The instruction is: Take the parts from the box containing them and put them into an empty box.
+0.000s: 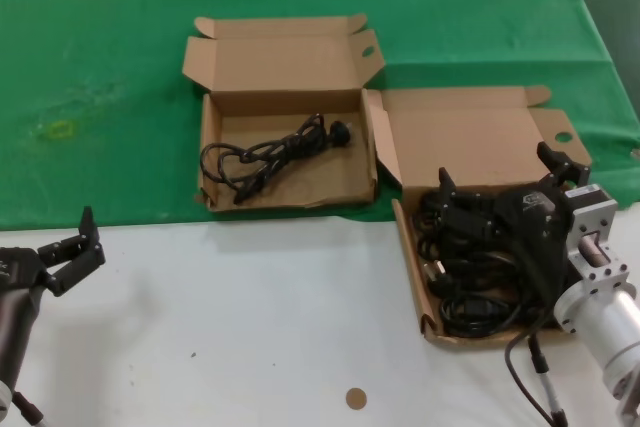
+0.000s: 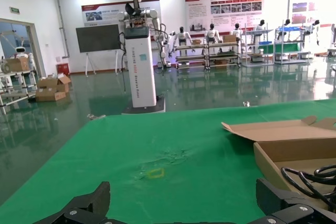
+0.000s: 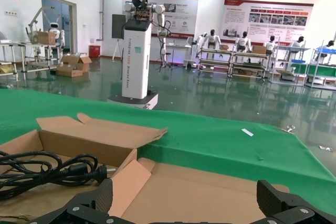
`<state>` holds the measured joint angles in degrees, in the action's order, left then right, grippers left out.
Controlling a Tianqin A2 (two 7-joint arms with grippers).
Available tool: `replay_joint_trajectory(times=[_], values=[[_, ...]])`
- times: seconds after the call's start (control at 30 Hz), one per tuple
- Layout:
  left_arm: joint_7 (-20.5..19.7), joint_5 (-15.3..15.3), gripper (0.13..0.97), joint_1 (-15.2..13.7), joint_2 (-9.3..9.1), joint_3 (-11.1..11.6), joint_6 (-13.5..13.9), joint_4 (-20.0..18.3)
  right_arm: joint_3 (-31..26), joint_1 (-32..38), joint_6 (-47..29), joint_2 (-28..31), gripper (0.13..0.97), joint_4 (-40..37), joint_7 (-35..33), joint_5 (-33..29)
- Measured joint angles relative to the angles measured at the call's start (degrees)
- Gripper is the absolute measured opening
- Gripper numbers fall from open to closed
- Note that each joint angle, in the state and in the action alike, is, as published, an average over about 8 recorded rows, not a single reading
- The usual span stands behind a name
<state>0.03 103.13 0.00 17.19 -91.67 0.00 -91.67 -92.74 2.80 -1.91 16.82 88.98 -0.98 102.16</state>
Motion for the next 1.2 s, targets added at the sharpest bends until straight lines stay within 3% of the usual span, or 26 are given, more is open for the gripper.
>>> replay_joint_trajectory(times=[1.2], values=[[-0.05, 0.0, 0.966, 0.0, 0.0, 0.0, 0.0, 0.0, 0.0, 0.0, 0.0, 0.0, 0.966, 0.0, 0.0, 0.0]])
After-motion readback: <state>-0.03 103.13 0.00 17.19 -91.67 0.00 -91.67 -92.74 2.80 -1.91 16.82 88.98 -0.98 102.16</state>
